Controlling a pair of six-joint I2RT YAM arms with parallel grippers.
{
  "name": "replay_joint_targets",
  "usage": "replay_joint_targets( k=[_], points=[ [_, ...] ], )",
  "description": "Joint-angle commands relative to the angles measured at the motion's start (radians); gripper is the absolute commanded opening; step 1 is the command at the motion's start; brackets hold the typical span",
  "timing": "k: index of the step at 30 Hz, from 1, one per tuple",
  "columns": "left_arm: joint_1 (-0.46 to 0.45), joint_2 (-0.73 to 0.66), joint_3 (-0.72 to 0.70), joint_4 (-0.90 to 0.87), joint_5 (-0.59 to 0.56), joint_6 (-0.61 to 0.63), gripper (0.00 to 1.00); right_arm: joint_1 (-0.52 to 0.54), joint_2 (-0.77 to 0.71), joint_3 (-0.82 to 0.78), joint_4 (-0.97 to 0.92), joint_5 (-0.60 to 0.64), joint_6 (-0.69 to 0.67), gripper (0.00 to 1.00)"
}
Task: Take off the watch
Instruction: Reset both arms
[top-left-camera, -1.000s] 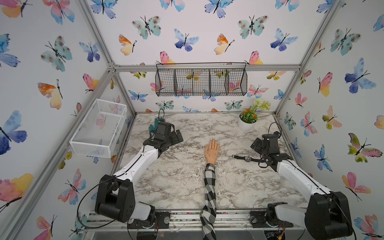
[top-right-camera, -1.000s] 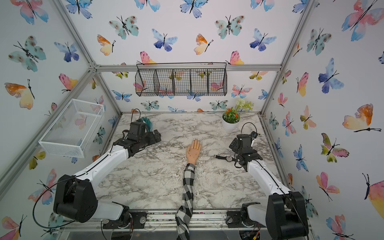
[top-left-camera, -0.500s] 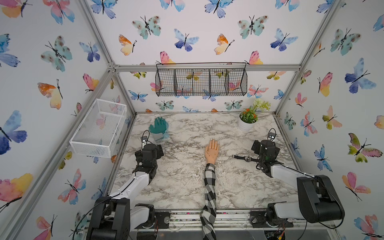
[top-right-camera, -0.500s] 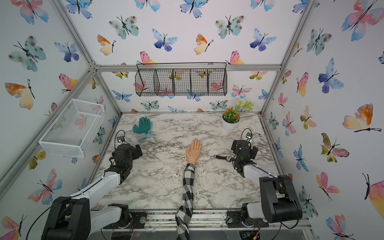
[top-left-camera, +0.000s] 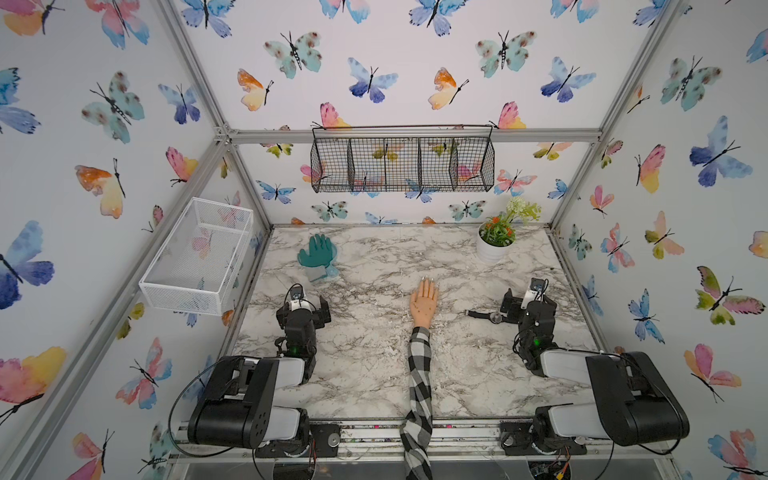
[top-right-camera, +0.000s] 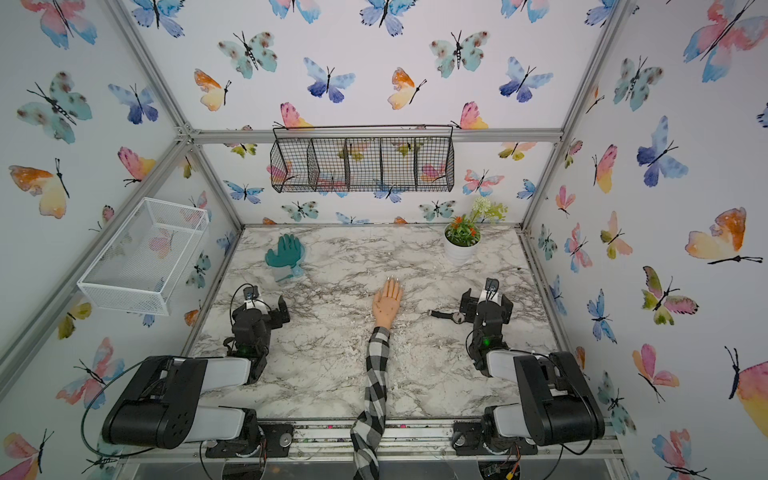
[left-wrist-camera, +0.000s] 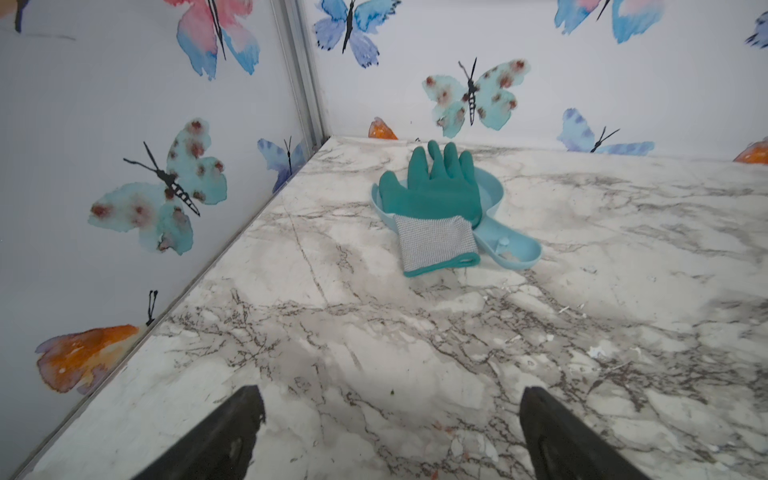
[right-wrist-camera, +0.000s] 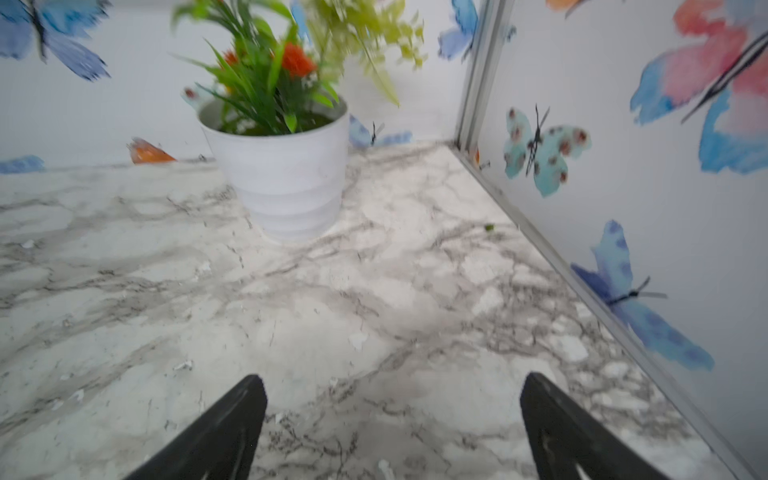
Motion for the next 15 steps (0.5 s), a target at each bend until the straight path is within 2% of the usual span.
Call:
replay_joint_targets(
  k=[1, 3, 4, 5, 7, 9, 11, 14, 15],
  points=[
    [0.037, 0.026, -0.006, 0.096, 0.116, 0.010, 0.98, -0.007, 0.194, -0.043, 0.410, -0.098, -0.082, 0.98],
    [0.036, 0.019, -0.010, 0.098, 0.117, 0.012, 0.98, -0.038, 0.096, 0.037, 0.053, -0.152, -0.015, 0.99],
    [0.038, 0.024, -0.005, 0.094, 0.118, 0.010, 0.98, -0.055, 0.148, 0.012, 0.211, -0.163, -0.022, 0.99],
    [0.037, 0.024, -0.006, 0.094, 0.119, 0.010, 0.98, -0.056, 0.169, 0.000, 0.284, -0.160, -0.035, 0.99],
    [0.038, 0.022, -0.006, 0.094, 0.118, 0.011, 0.98, -0.057, 0.105, 0.041, 0.074, -0.161, -0.005, 0.98],
    [0.037, 0.024, -0.005, 0.093, 0.119, 0.011, 0.98, -0.058, 0.161, 0.004, 0.254, -0.163, -0.030, 0.99],
    [0.038, 0.028, 0.001, 0.084, 0.120, 0.011, 0.98, -0.058, 0.118, 0.035, 0.095, -0.156, -0.018, 0.98],
    [0.048, 0.032, 0.012, 0.067, 0.136, 0.007, 0.98, -0.058, 0.152, 0.016, 0.211, -0.160, -0.026, 0.99],
    [0.047, 0.030, 0.011, 0.068, 0.136, 0.006, 0.98, -0.058, 0.146, 0.016, 0.192, -0.160, -0.026, 0.98]
  ],
)
